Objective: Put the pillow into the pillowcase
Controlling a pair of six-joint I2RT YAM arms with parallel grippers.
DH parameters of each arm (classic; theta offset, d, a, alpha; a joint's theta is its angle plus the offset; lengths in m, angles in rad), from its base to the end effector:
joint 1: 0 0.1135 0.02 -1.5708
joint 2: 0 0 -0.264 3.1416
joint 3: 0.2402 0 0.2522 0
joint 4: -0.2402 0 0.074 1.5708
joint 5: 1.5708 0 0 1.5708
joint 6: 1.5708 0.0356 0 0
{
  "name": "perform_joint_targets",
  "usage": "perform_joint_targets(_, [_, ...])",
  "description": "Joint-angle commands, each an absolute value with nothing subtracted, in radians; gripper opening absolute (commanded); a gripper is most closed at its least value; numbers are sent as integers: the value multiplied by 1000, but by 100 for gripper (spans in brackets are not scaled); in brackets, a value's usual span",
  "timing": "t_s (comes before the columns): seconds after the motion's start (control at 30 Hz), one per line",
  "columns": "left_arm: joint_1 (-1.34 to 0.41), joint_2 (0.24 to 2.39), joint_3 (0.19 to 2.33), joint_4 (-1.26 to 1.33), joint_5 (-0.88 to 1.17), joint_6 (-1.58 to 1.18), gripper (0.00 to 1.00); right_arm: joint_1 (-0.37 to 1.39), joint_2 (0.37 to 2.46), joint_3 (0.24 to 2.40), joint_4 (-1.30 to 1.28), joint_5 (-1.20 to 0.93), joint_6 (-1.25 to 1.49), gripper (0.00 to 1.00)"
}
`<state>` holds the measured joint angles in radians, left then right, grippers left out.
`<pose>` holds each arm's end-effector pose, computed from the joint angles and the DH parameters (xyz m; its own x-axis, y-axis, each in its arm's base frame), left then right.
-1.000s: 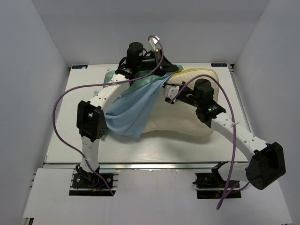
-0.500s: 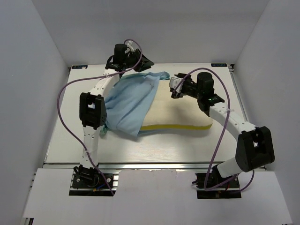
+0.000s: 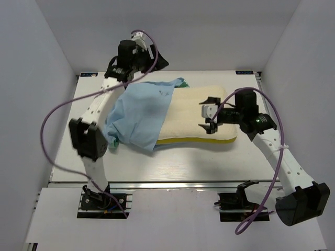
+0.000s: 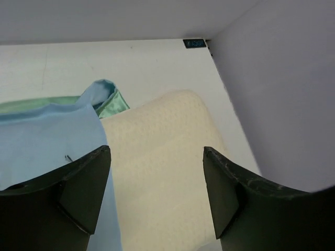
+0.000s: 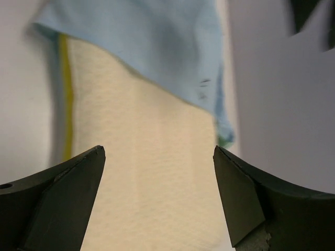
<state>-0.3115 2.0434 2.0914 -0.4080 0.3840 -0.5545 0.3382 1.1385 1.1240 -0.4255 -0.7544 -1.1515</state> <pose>0.4548 -0.1605 0.3825 -0.6104 -0.3163 -0.7262 0.3488 0.7158 -0.6050 0.2236 0.1045 0.3671 0.5911 -0.4976 -0.6348 -0.7034 0.0671 -0.7076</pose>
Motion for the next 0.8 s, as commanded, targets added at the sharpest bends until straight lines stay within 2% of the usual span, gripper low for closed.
perform_joint_targets(0.0, [-506, 1657, 1791, -425, 182, -249, 81, 336, 1112, 1033, -643, -805, -1216, 89])
perform_joint_targets(0.07, [-626, 1425, 1566, -369, 89, -226, 81, 337, 1083, 967, -638, -792, -1195, 89])
perform_joint_targets(0.1, [-659, 1345, 1348, -301, 16, -235, 80, 337, 1074, 924, -608, -788, -1160, 89])
perform_joint_targets(0.2, [-794, 1081, 1000, -217, -141, -300, 80, 342, 1052, 864, -492, -723, -1080, 90])
perform_joint_targets(0.3, [-955, 965, 829, -212, -351, -368, 80, 344, 1060, 796, -355, -635, -1022, 89])
perform_joint_targets(0.4, [-1124, 998, 781, -230, -607, -422, 80, 345, 1097, 761, -229, -563, -944, 89])
perform_joint_targets(0.43, [-1194, 1021, 782, -248, -764, -451, 81, 345, 1123, 759, -210, -548, -930, 89])
perform_joint_targets(0.53, [-1262, 1141, 782, -278, -959, -569, 81, 345, 1163, 765, -141, -509, -873, 89])
perform_joint_targets(0.77, [-1289, 1376, 866, -593, -1133, -1043, 80, 347, 1210, 790, -95, -509, -804, 89])
